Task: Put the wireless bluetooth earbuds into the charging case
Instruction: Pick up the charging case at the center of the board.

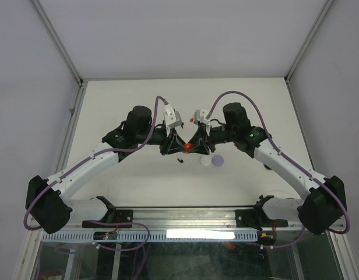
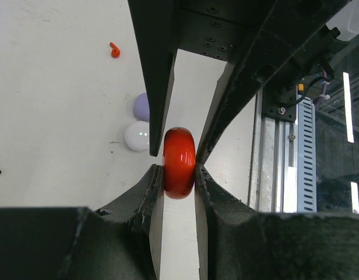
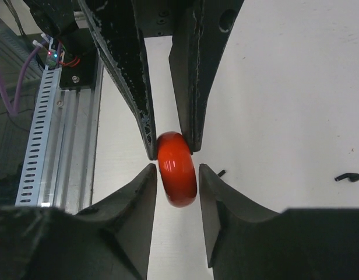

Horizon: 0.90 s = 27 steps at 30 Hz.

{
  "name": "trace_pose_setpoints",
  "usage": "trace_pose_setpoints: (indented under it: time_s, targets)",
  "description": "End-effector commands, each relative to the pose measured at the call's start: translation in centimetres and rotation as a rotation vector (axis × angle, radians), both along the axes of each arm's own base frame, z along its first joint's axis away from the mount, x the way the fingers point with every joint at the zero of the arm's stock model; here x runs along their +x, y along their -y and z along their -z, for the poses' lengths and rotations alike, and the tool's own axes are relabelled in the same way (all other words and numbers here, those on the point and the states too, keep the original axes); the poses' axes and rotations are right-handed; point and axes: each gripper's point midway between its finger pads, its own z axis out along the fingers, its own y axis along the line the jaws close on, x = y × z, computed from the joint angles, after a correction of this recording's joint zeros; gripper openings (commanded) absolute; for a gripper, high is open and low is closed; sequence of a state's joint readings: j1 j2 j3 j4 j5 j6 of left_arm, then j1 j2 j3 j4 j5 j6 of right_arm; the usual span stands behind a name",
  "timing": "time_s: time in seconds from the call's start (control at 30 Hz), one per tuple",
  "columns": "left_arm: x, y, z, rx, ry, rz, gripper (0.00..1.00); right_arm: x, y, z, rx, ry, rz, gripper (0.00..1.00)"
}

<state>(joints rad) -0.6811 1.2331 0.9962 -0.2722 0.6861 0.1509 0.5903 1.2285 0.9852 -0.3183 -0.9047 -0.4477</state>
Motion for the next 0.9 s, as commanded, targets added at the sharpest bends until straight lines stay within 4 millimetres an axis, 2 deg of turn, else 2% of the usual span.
trace_pose_setpoints:
  time_s: [0.0, 0.07, 0.13, 0.23, 0.27, 0.33, 0.47, 0.57, 0.7, 0.87]
  targets:
    - [-0.4, 0.4, -2.6, -0.044, 0.082, 0.048, 0.00, 0.4, -0.6, -2.7, 0.058, 0.053, -0.027, 0.32]
    - [-0.3, 0.3, -2.4, -0.036, 0.083, 0.039, 0.00, 0.4, -0.6, -2.6, 0.055, 0.046, -0.026, 0.23]
    - [-0.1, 0.2, -2.3, -0.030, 0.087, 0.024, 0.04, 0.4, -0.5, -2.5, 0.047, 0.039, -0.018, 0.14]
    - [0.4, -0.1, -2.4, -0.025, 0.103, -0.014, 0.24, 0.5, -0.3, -2.6, 0.048, 0.037, 0.001, 0.02]
    - [0.6, -0.2, -2.6, -0.027, 0.112, -0.032, 0.33, 0.6, -0.3, -2.6, 0.053, 0.035, 0.012, 0.00]
    - [1.1, -0.4, -3.1, -0.047, 0.135, -0.073, 0.43, 0.7, -0.1, -3.1, 0.071, 0.040, 0.042, 0.00]
    - [1.8, -1.2, -4.7, -0.152, 0.189, -0.181, 0.56, 1.2, 0.3, -3.8, 0.129, 0.046, 0.130, 0.00]
    - [2.9, -2.4, -6.8, -0.276, 0.221, -0.328, 0.60, 1.5, 0.6, -4.8, 0.208, 0.049, 0.208, 0.00]
    - [1.6, -3.1, -8.3, -0.436, 0.216, -0.343, 0.61, 1.6, 0.8, -7.1, 0.353, 0.026, 0.286, 0.00]
    - [-0.4, -3.4, -9.1, -0.609, 0.190, -0.296, 0.61, 1.4, 1.5, -9.6, 0.534, 0.020, 0.351, 0.00]
